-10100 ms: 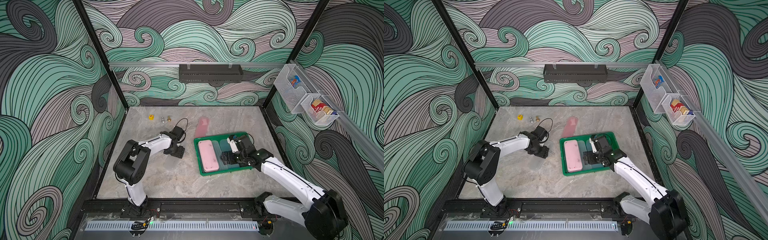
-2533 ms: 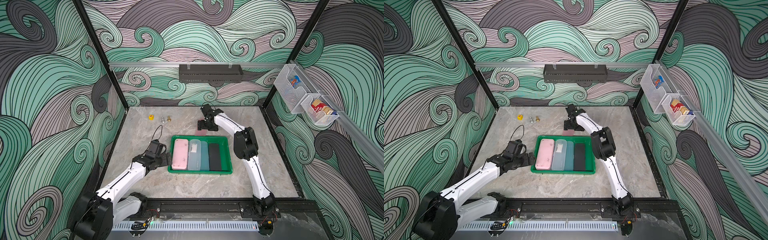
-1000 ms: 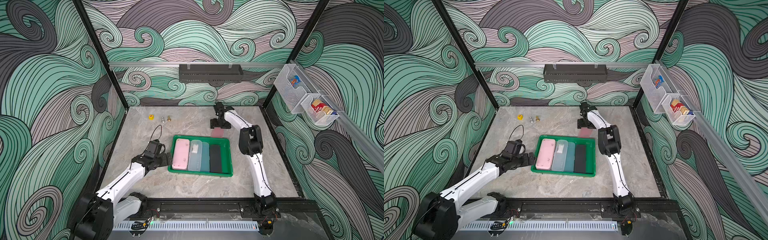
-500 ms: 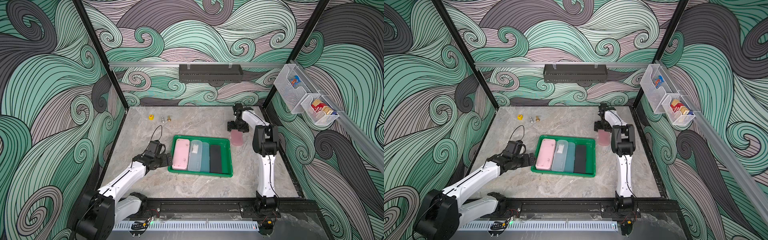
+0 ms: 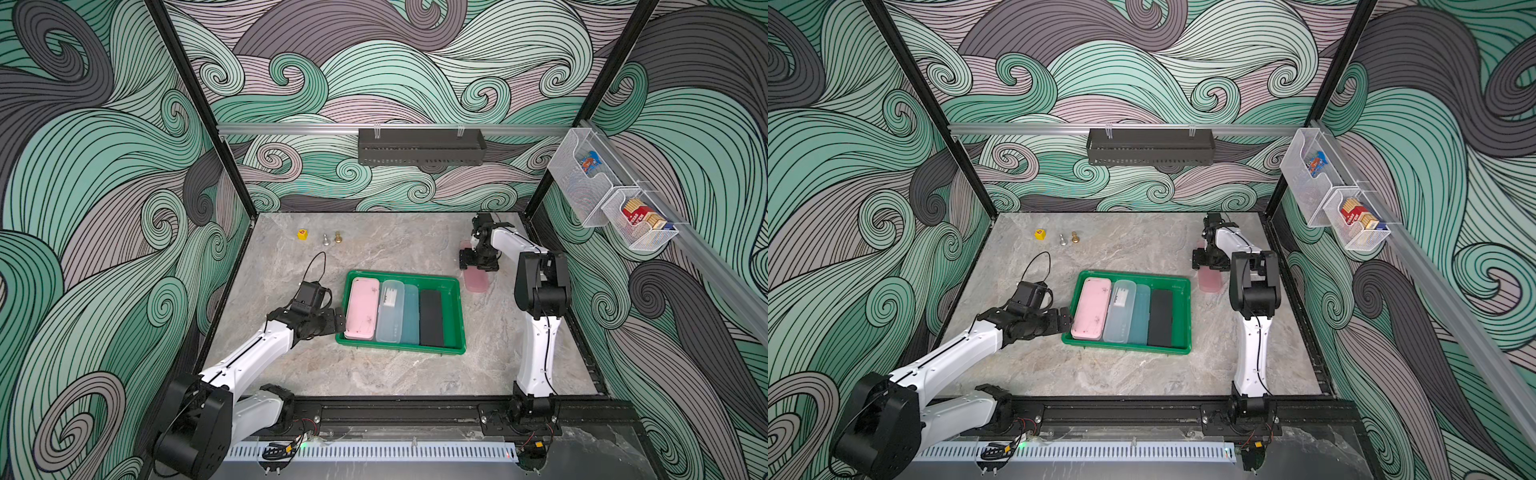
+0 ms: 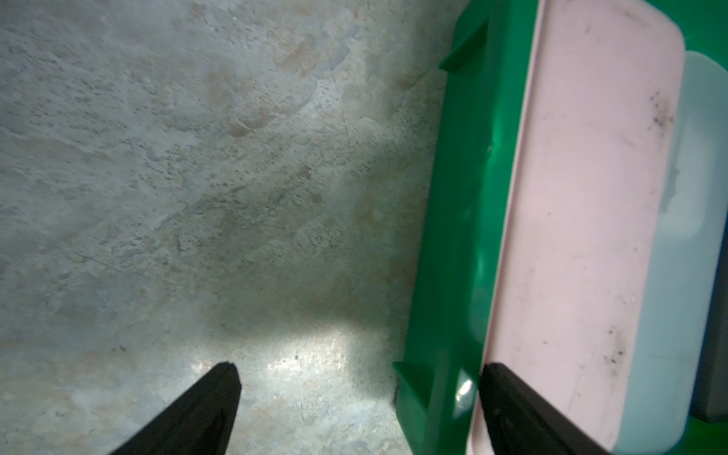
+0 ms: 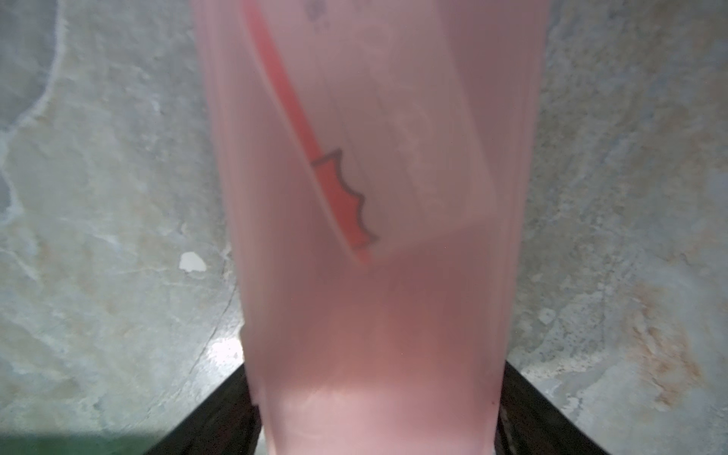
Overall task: Put the pencil case into the storage box
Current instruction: Pick up the pencil case from the center of the board.
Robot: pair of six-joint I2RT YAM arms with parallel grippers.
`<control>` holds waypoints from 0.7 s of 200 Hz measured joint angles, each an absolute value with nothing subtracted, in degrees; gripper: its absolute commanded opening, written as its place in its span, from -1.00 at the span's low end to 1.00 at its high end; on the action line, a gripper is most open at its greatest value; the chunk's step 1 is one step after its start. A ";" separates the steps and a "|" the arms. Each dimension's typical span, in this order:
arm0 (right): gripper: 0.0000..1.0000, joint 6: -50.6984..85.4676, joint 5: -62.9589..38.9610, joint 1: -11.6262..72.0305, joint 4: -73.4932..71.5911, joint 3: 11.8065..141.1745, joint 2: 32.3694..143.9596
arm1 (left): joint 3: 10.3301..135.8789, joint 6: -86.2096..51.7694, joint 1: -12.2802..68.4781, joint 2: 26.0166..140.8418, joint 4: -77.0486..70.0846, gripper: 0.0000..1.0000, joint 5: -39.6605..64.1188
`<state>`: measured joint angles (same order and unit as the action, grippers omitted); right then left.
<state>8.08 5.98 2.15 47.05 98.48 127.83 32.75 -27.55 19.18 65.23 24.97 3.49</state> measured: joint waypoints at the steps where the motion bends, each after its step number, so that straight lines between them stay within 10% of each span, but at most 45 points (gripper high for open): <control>1: 0.52 8.08 5.96 2.15 46.87 98.26 127.68 | 32.75 -27.55 19.18 65.23 24.97 0.97 3.49; 140: 0.42 8.27 5.89 1.63 46.26 85.54 107.66 | 32.75 -27.55 19.18 65.01 25.78 0.97 3.42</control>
<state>8.27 5.89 1.63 46.26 85.54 107.66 32.75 -27.55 19.18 65.01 25.78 3.42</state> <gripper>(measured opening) 0.748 0.987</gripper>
